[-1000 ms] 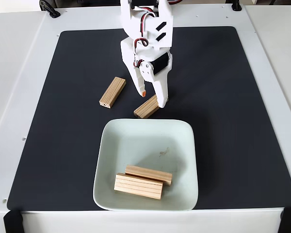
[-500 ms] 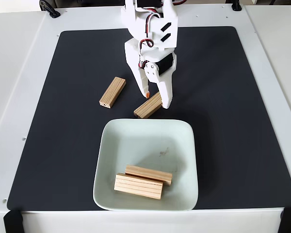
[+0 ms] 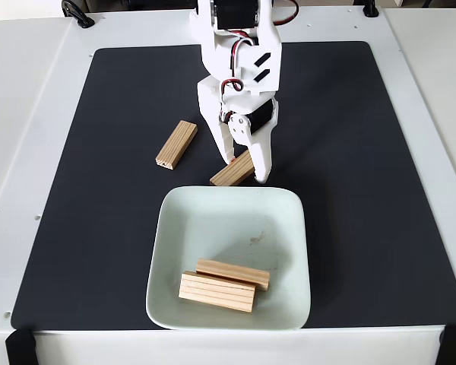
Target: Pick up the wooden block and place them on the plate.
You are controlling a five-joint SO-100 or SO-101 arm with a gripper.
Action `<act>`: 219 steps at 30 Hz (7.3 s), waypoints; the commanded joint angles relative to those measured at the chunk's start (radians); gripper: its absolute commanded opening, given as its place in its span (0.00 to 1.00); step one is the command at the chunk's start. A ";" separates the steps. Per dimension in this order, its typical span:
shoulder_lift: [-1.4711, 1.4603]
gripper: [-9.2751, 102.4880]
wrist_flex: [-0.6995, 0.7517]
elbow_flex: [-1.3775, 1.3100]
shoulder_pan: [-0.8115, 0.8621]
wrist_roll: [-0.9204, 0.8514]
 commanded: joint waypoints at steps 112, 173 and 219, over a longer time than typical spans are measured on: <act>0.847 0.08 -0.015 0.557 0.169 -0.261; 0.238 0.35 0.023 0.210 0.296 -0.673; 0.218 0.35 -0.074 0.313 0.305 -0.664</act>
